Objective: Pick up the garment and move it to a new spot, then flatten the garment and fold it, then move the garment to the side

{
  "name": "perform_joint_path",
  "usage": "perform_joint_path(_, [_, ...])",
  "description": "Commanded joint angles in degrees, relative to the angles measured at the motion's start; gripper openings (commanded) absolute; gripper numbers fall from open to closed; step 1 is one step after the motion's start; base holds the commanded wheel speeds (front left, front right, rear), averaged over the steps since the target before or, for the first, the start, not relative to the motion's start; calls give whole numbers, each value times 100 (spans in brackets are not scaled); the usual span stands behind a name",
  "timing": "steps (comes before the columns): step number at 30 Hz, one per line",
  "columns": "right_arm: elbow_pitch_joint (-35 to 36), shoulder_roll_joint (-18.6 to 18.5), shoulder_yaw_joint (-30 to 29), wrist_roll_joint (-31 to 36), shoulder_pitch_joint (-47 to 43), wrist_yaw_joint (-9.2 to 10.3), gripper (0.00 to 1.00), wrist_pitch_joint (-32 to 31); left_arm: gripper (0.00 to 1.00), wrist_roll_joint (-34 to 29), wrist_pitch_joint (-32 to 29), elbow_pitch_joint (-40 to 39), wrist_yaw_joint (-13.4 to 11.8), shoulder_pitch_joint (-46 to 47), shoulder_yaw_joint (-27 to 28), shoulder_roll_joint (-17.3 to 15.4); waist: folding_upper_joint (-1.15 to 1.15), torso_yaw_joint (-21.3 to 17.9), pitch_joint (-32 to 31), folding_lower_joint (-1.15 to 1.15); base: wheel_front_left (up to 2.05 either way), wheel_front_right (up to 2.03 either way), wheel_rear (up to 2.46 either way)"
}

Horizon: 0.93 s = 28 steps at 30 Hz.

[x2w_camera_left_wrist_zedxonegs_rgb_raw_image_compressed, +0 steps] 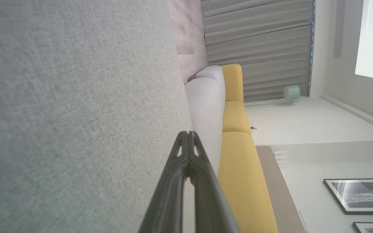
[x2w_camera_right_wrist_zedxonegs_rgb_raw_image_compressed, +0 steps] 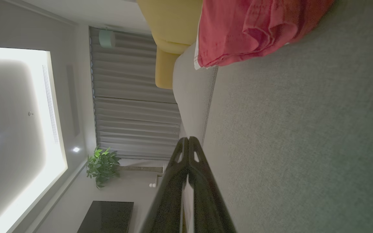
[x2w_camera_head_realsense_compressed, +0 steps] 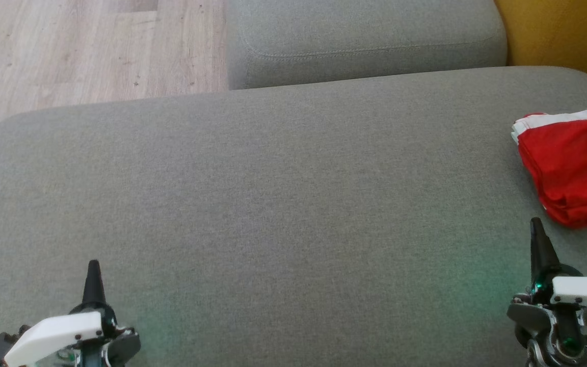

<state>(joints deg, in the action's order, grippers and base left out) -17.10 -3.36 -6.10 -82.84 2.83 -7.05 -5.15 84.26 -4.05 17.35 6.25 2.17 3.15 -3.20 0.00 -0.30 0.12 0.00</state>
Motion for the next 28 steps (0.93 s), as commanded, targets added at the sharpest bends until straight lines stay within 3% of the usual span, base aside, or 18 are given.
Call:
perform_joint_path(1, [256, 6, 61, -231, 301, -40, 0, -54, 0, 185, -68, -237, 73, 339, 219, -20, 0, 5, 1, 0, 0, 0, 0])
perform_joint_path(13, [307, 48, -44, -931, 335, -44, 0, -136, 0, 789, -246, -328, 124, 403, 339, 32, 0, 30, 5, 0, 0, 0, 0])
perform_joint_path(28, [307, 48, -43, -931, 335, -44, 0, -135, 0, 789, -245, -329, 124, 402, 339, 32, 0, 30, 5, 0, 0, 0, 0])
